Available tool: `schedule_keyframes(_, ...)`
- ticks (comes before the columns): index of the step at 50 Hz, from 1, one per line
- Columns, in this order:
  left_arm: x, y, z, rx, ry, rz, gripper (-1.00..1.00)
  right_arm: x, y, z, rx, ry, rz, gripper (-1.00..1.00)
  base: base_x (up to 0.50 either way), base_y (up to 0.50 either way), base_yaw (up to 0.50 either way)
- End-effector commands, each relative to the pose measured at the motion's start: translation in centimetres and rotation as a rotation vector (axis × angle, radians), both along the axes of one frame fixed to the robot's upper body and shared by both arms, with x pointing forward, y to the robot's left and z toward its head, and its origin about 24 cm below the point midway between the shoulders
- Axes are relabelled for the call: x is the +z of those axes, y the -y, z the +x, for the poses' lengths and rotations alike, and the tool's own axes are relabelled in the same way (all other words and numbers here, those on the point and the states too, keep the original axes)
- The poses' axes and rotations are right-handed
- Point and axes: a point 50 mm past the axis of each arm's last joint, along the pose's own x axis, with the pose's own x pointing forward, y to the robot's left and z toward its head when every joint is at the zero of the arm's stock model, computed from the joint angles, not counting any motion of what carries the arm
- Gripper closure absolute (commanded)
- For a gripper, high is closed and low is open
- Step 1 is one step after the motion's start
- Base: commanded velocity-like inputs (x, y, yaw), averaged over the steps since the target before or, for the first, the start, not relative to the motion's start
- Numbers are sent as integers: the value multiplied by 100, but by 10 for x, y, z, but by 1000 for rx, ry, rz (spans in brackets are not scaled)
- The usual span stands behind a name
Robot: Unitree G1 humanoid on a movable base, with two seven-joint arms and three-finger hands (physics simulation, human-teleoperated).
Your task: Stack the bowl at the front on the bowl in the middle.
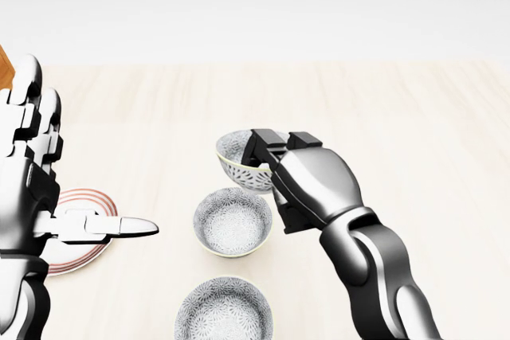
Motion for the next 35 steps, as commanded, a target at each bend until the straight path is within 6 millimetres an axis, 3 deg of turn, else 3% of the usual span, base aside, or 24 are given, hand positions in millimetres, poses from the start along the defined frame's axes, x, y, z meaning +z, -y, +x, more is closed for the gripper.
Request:
schedule_keyframes(1,3,1,-2,-4,16,3,-100,-3,-14,-14,36,-16,-21,100,0,0,0)
schedule_keyframes(9,6,1,-4,-6,29,4,-100,-8,-22,-21,65,-43,-18,100,0,0,0)
schedule_keyframes(35,12,0,-8,-5,57,5,-100,-30,-33,-10,56,-84,-88,100,0,0,0)
